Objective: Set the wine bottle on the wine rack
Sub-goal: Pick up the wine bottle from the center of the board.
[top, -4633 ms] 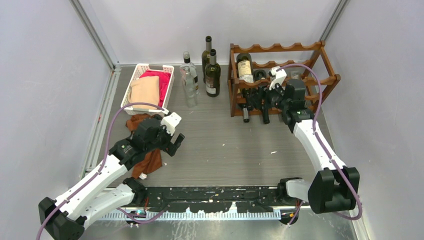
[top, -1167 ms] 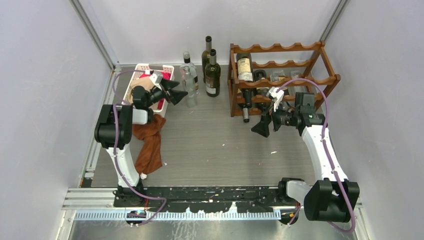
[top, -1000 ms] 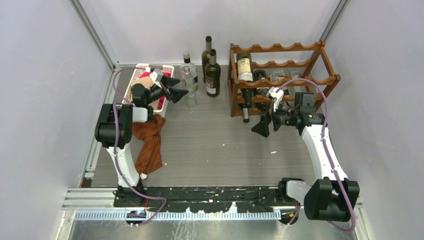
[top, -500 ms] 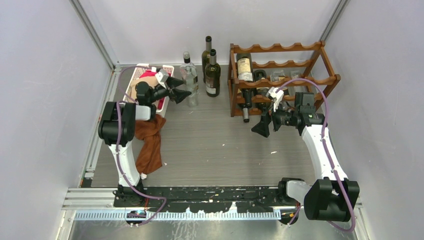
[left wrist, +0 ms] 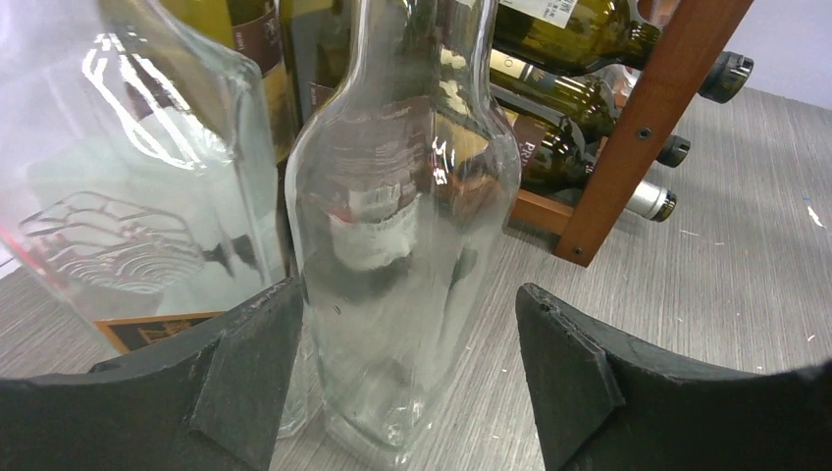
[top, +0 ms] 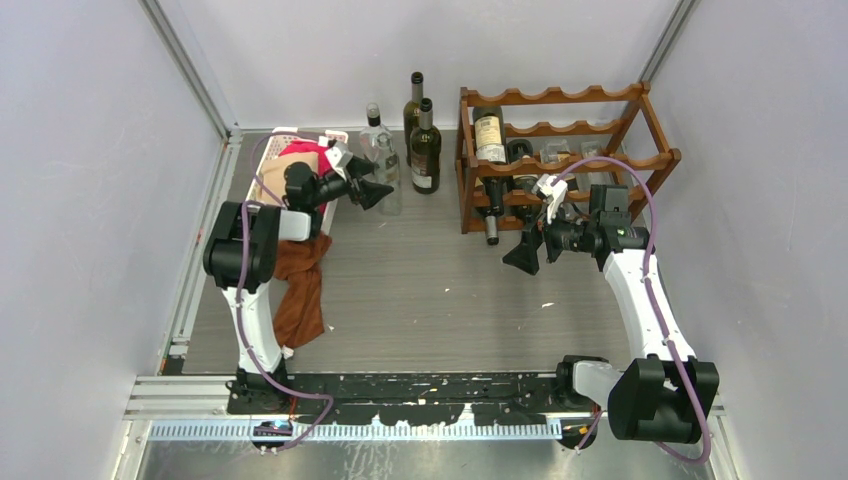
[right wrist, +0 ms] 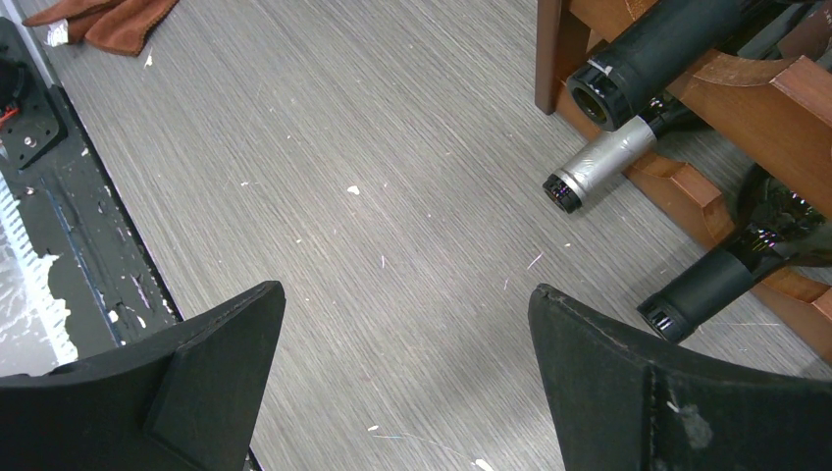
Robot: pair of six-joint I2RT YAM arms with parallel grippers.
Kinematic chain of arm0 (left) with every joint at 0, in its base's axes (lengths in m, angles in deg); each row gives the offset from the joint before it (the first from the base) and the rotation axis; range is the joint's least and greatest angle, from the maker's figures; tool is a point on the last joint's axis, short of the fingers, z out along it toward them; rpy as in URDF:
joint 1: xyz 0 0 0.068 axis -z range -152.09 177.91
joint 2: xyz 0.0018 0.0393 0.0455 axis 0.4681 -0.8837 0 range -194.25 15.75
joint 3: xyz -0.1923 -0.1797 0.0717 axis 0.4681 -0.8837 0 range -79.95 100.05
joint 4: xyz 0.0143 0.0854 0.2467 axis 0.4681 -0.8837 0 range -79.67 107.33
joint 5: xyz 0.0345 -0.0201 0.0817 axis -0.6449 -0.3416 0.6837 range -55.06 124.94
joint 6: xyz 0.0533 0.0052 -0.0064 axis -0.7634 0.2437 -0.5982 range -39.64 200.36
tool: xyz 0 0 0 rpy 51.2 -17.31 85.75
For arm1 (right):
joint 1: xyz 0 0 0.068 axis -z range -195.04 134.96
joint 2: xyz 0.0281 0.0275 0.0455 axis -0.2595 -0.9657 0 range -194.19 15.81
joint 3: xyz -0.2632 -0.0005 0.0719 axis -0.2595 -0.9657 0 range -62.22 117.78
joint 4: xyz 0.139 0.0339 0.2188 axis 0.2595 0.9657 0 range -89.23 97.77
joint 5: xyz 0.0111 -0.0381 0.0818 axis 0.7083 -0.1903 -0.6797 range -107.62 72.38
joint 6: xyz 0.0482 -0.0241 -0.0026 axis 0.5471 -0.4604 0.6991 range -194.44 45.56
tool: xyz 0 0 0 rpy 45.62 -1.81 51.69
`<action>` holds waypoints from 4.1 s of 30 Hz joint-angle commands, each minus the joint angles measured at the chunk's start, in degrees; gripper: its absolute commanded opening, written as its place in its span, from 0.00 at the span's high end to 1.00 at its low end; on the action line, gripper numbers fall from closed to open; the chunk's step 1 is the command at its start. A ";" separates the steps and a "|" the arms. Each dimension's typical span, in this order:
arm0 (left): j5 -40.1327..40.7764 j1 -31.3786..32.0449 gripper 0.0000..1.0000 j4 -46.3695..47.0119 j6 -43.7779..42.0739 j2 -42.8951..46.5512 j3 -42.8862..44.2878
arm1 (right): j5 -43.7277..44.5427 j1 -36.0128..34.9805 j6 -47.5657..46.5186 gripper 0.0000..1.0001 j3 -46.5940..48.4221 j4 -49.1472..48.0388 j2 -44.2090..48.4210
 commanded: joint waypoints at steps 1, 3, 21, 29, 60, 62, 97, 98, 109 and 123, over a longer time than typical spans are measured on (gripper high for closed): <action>0.10 1.23 0.21 0.79 -2.89 0.99 0.16 | -0.61 0.25 -0.97 0.00 1.17 -0.79 -0.09; -0.54 1.50 0.22 0.86 -3.17 1.47 -0.57 | -0.60 0.25 -0.98 0.00 1.17 -0.79 -0.12; -1.48 4.65 0.34 2.74 -2.37 8.97 -10.09 | -0.69 0.25 -1.23 0.00 1.52 -0.18 -0.38; 6.41 5.31 0.28 -1.68 -6.98 14.48 -15.57 | -0.95 0.19 -1.37 0.00 1.52 -0.12 -0.70; -7.79 6.21 0.18 2.29 -5.75 -3.56 4.75 | -0.25 0.17 -2.36 0.00 2.05 0.87 -1.69; -7.84 6.75 0.19 1.59 -5.64 -3.79 5.16 | -0.31 0.17 -2.38 0.00 2.05 0.92 -1.64; 21.42 28.48 1.00 -65.90 -11.00 47.28 -15.42 | 0.02 0.25 -20.34 0.00 5.33 17.14 2.43; 21.68 28.69 1.00 -68.48 -10.20 49.25 -15.80 | -0.37 0.25 -20.70 0.00 5.95 18.04 3.12; 28.59 40.08 1.00 -78.58 -10.98 59.74 -18.02 | -10.13 -6.08 -40.49 0.00 17.57 47.52 -1.94; 31.76 51.62 1.00 -71.63 -11.18 48.19 -13.16 | -5.22 -23.68 -25.21 0.00 22.90 39.93 -6.51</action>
